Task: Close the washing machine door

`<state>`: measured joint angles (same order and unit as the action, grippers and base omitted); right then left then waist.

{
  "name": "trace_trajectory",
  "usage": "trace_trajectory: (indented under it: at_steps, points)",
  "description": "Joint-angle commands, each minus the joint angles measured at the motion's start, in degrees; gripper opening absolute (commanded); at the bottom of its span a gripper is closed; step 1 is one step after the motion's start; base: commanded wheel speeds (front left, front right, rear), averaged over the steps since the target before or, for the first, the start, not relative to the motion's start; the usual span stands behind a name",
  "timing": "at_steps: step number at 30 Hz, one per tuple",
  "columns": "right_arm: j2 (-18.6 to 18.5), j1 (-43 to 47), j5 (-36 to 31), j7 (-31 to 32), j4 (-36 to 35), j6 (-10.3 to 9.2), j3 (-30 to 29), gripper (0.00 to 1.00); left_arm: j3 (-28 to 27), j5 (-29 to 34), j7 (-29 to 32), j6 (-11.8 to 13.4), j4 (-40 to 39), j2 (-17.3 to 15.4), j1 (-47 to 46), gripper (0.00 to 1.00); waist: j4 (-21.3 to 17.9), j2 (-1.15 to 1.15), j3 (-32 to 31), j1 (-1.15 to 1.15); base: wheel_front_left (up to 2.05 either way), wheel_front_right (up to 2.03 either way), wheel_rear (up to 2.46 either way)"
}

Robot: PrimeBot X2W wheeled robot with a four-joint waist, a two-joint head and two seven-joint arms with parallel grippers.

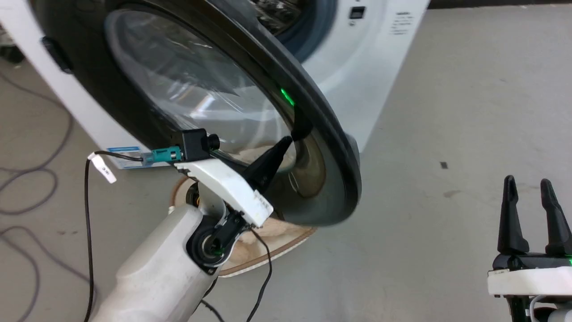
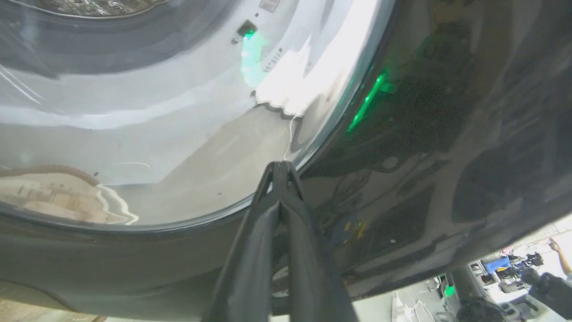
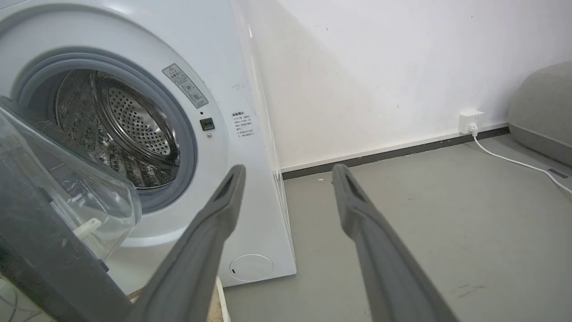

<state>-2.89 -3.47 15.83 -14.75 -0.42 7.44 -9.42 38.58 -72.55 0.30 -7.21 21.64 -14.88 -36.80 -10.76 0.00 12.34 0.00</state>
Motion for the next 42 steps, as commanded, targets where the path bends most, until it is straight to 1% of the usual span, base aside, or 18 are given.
trace_trajectory:
  at_steps: [1,8,14,16,19,20,21,22,25,28,31,33,35,37,42]
  points:
    - [0.0,-0.7,0.4,-0.2,-0.2,0.05,0.1,1.0,0.5,-0.1,-1.3,-0.3,1.0,0.6,-1.7,0.0,-1.6,0.0,0.6,0.0,0.0,0.0,0.0]
    - [0.0,-0.6,0.7,-0.2,-0.1,0.05,0.2,1.0,2.9,-1.6,-5.5,-0.3,4.6,1.7,-4.2,0.0,-3.4,0.0,1.3,0.0,0.0,0.0,0.0]
    - [0.0,-0.3,0.5,-0.2,0.0,0.05,0.1,1.0,4.8,-1.9,-10.0,-0.3,6.3,0.9,-4.5,0.0,-3.2,0.0,0.3,0.0,0.0,0.0,0.0]
    - [0.0,-0.1,0.2,-0.2,0.0,0.05,0.0,1.0,5.5,-0.9,-12.0,-0.3,6.9,0.1,-4.3,0.0,-2.8,0.0,-0.6,0.0,0.0,0.0,0.0]
    - [0.0,0.4,-0.3,-0.2,-0.2,0.05,-0.2,1.0,4.9,4.0,-14.7,-0.2,9.2,-1.4,-4.1,0.0,-1.8,0.0,-2.2,0.0,0.0,0.0,0.0]
    - [0.0,0.8,-0.7,-0.2,-0.4,0.05,-0.5,1.0,2.0,9.6,-15.2,1.1,9.7,-1.9,-4.2,0.45,-0.9,0.0,-3.3,0.0,0.0,0.0,0.0]
    - [0.0,1.0,-0.9,-0.2,-0.6,0.05,-0.7,1.0,-0.8,13.2,-15.2,2.2,8.7,-1.9,-3.8,0.8,-0.4,0.0,-3.9,0.0,0.0,0.0,0.0]
    - [0.0,1.1,-1.0,-0.2,-0.8,0.05,-1.0,1.0,-4.1,16.9,-15.3,3.5,7.2,-1.7,-2.9,1.0,0.0,0.0,-4.4,0.0,0.0,0.0,0.0]
    - [0.0,1.7,-1.5,-0.2,-1.1,0.05,-1.5,1.0,-11.3,28.3,-15.3,6.7,1.9,-1.0,1.4,1.0,1.2,0.0,-6.0,0.0,0.0,0.0,0.0]
    - [0.0,2.0,-1.6,-0.2,-1.6,0.05,-2.0,1.0,-16.8,39.1,-15.3,10.3,-3.7,-0.4,5.9,1.0,2.4,0.0,-7.5,0.0,0.0,0.0,0.0]
    - [0.0,2.0,-1.3,-0.2,-2.3,0.05,-2.5,1.0,-21.2,47.2,-15.3,13.0,-8.4,0.4,10.1,1.0,3.5,0.0,-8.7,0.0,0.0,0.0,0.0]
    - [0.0,1.7,-1.1,-0.2,-3.0,0.05,-2.7,1.0,-23.6,51.0,-15.3,14.2,-11.0,1.1,12.9,1.0,4.3,0.0,-9.4,0.0,0.0,0.0,0.0]
    - [0.0,1.2,-0.9,-0.2,-3.9,0.05,-2.5,1.0,-25.3,54.4,-15.3,14.8,-13.4,1.5,15.6,1.0,4.9,0.0,-10.0,0.0,0.0,0.0,0.0]
    - [0.0,0.3,-0.6,-0.2,-4.9,0.05,-1.9,1.0,-27.6,56.3,-15.3,14.9,-16.3,2.2,18.4,1.0,5.4,0.0,-10.3,0.0,0.0,0.0,0.0]
    - [0.0,-2.4,1.0,-0.2,-7.4,0.05,-0.3,1.0,-30.4,61.3,-15.3,14.5,-20.1,1.8,25.2,1.0,6.7,0.0,-11.0,0.0,0.0,0.0,0.0]
